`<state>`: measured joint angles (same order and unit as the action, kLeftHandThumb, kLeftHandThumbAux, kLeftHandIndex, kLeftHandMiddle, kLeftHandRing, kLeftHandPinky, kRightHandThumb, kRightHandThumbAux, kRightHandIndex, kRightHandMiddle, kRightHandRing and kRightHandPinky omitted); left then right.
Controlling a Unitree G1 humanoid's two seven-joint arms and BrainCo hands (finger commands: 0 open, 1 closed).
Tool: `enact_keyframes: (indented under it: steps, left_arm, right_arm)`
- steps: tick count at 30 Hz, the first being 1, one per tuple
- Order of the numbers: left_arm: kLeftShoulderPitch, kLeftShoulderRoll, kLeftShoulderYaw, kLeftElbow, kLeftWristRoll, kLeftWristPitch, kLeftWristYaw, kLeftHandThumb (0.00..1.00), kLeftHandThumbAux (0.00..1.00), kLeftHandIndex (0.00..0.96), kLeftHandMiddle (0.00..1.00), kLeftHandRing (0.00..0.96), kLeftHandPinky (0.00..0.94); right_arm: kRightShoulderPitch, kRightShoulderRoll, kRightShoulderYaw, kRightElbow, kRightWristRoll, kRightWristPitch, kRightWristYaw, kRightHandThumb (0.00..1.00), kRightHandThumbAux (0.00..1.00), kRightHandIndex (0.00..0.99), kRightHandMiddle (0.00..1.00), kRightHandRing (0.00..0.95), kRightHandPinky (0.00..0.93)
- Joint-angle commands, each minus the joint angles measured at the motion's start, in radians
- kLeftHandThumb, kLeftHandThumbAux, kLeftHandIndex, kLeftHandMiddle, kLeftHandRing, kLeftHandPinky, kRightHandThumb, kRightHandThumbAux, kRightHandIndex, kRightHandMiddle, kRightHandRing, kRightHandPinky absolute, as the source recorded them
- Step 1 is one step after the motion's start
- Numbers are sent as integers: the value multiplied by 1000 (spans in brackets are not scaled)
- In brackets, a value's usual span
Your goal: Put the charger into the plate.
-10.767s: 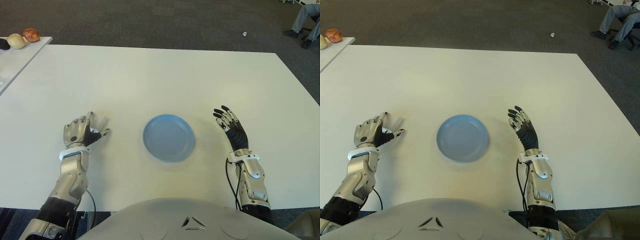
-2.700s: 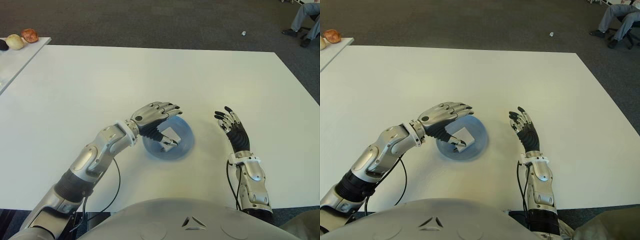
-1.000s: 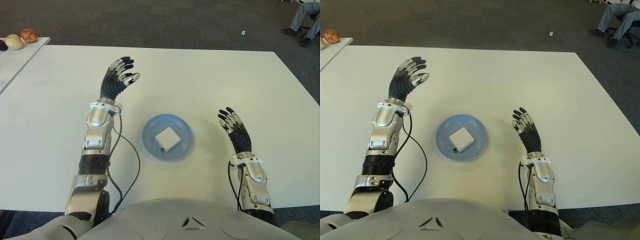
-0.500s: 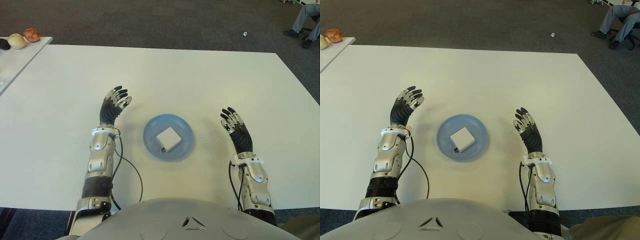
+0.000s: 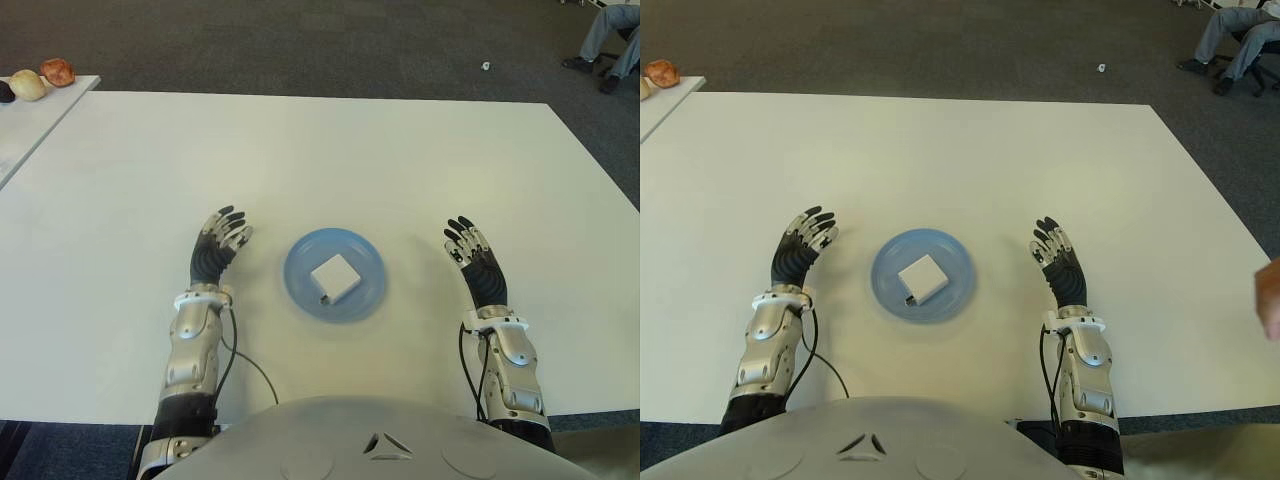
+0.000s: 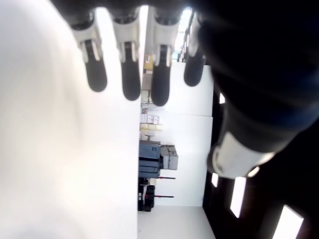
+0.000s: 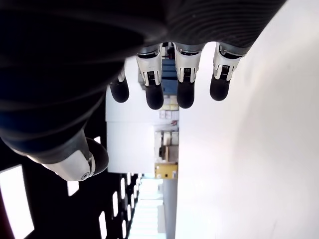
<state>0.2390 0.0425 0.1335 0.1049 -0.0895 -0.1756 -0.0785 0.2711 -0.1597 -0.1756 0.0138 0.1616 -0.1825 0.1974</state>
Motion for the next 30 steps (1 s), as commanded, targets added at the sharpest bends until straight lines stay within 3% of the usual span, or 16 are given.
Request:
enact_keyframes:
  steps: [1, 12, 24, 30]
  left_arm:
    - [81, 37, -23, -16, 27, -12, -41, 22, 704, 146, 214, 203, 182]
    - [108, 91, -77, -18, 58, 37, -80, 22, 635, 40, 70, 49, 15]
    - [81, 106, -81, 56, 80, 49, -48, 6, 625, 0, 3, 0, 0]
    - [70, 109, -78, 103, 92, 10, -50, 0, 611, 0, 0, 0, 0]
  right_arm:
    - [5, 5, 0, -3, -2, 25, -10, 0, 581, 40, 112, 83, 58]
    - [-9, 3, 0, 0, -18, 34, -29, 0, 591, 35, 82, 60, 32]
    - [-27, 21, 18, -30, -57, 77, -91, 0, 612, 15, 39, 24, 5]
    - [-43, 32, 36, -64, -80, 129, -126, 0, 623, 3, 22, 9, 0]
